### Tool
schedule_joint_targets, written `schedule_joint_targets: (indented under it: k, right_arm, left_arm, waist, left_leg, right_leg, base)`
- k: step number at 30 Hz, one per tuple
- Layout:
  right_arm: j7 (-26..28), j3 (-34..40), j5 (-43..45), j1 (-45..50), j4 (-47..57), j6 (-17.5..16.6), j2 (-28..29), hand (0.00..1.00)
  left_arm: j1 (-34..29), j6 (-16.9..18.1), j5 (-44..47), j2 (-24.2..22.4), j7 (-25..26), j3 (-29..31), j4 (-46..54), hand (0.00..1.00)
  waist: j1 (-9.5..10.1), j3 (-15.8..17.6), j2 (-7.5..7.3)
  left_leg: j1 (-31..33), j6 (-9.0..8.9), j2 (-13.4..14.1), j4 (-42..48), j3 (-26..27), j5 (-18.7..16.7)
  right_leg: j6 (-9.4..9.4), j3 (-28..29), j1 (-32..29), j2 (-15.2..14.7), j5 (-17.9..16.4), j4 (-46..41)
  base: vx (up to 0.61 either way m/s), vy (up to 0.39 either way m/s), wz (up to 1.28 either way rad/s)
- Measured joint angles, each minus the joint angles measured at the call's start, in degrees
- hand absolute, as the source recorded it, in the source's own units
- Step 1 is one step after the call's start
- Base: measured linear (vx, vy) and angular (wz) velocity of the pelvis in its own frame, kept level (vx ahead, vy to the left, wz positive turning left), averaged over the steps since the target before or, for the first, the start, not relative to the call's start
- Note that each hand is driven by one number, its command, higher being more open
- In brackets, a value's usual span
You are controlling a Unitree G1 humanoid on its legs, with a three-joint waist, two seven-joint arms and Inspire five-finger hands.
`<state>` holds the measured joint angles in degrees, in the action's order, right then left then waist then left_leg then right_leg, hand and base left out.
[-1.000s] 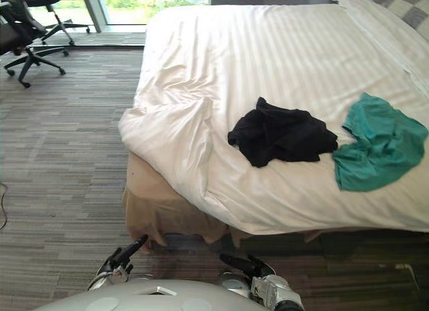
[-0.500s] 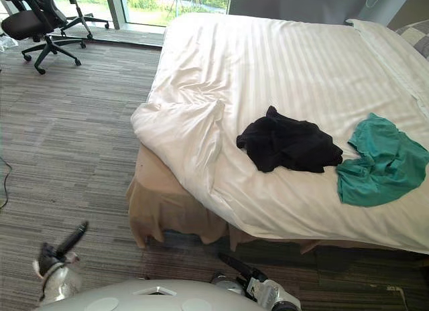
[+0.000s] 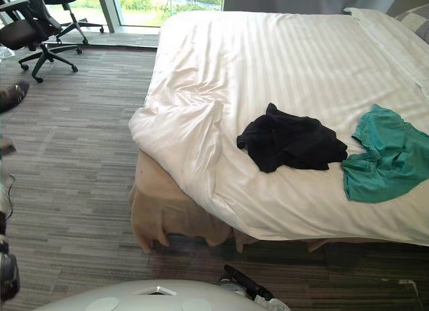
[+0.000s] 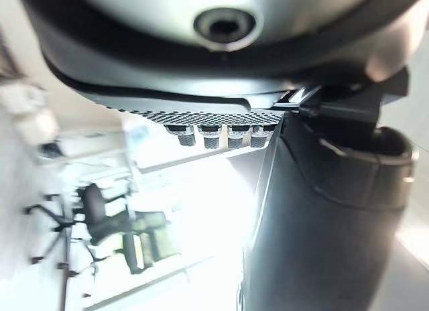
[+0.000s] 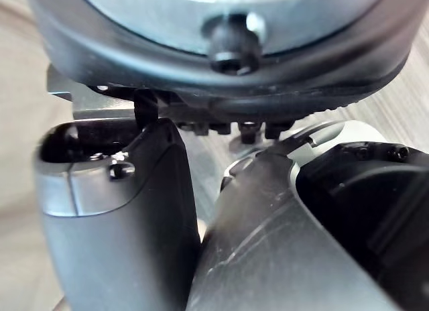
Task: Tidy up the quilt and then pick up the clothes from the bed and put them into the laundry hamper
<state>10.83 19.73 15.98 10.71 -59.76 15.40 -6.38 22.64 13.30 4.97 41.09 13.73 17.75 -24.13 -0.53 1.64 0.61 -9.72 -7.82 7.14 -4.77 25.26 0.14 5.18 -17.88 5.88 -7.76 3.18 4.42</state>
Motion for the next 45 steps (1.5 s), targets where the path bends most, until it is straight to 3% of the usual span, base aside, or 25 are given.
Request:
schedule_joint_targets:
  k: [5,9,14,18,29,38,45]
  right_arm:
    - [-1.1,0.2,0.2,0.3,-0.1,-1.0,0.0,1.00]
    - [-1.2,1.1,0.3,0.2,0.0,-1.0,0.0,1.00]
    - [-1.2,1.7,0.3,0.4,0.1,-1.0,0.0,1.00]
    - [-1.2,1.2,0.2,0.4,1.3,-1.1,0.1,1.00]
    - [-1.3,-0.6,0.2,-0.2,2.5,-1.2,0.0,1.00]
    - [-1.8,-0.7,0.2,-0.1,3.4,-1.1,0.7,1.00]
    - [-2.6,-2.4,0.7,-0.4,4.5,-1.1,1.0,1.00]
  left_arm:
    - [5.1,3.1,-5.8,0.3,-5.7,-8.8,1.8,1.00]
    - [7.2,3.1,-12.1,-1.1,-8.4,-19.6,1.5,1.00]
    - [10.2,2.6,-19.4,-4.9,-9.3,-27.9,-3.2,1.00]
    - [11.4,0.0,-21.5,-5.5,-12.0,-34.3,-7.3,1.00]
    - [11.4,-4.3,-23.9,-7.7,-13.6,-37.3,-12.9,1.00]
    - [11.4,-6.4,-32.8,-10.8,-15.5,-37.3,-18.3,1.00]
    - [11.3,-10.7,-37.5,-14.1,-16.4,-37.5,-22.9,1.00]
  waist:
    - [-1.64,-1.1,1.21]
    - [-4.46,-1.1,1.51]
    - [-6.03,-0.9,1.83]
    - [-7.79,-0.5,2.36]
    - [-9.01,0.6,2.12]
    - [-9.35,1.3,1.59]
    - [-9.54,2.6,1.44]
  left_leg:
    - [-2.0,-0.28,0.1,0.0,2.8,-0.3]
    - [-2.7,-0.28,0.1,1.5,4.5,-2.5]
    - [-2.5,-0.26,-0.1,2.9,5.4,-3.7]
    - [-2.4,-0.34,-0.2,2.9,6.7,-3.8]
    - [-2.3,-0.45,0.2,1.9,7.9,-3.6]
    - [-2.7,-0.28,-0.6,-0.1,9.4,-2.3]
    - [-2.6,-0.74,-0.5,0.0,11.4,-2.6]
  right_leg:
    - [-0.64,1.2,0.6,-0.1,0.4,0.0]
    - [-0.64,2.8,0.4,-0.2,0.4,0.0]
    - [-0.63,4.0,-0.9,-0.8,0.4,-1.4]
    - [-0.63,4.5,-2.2,-0.8,0.4,-2.0]
    - [-0.61,5.7,-4.4,0.0,0.4,-2.9]
    - [-0.17,6.7,-4.9,0.1,1.3,-2.0]
    - [-0.30,8.3,-5.4,0.6,1.6,-1.2]
  base:
    - [0.08,0.008,-0.24]
    - [0.00,-0.011,-0.27]
    - [-0.05,-0.017,-0.19]
    - [-0.09,-0.050,-0.17]
    - [-0.12,-0.062,-0.10]
    - [-0.05,-0.029,-0.06]
    - [0.00,-0.019,-0.10]
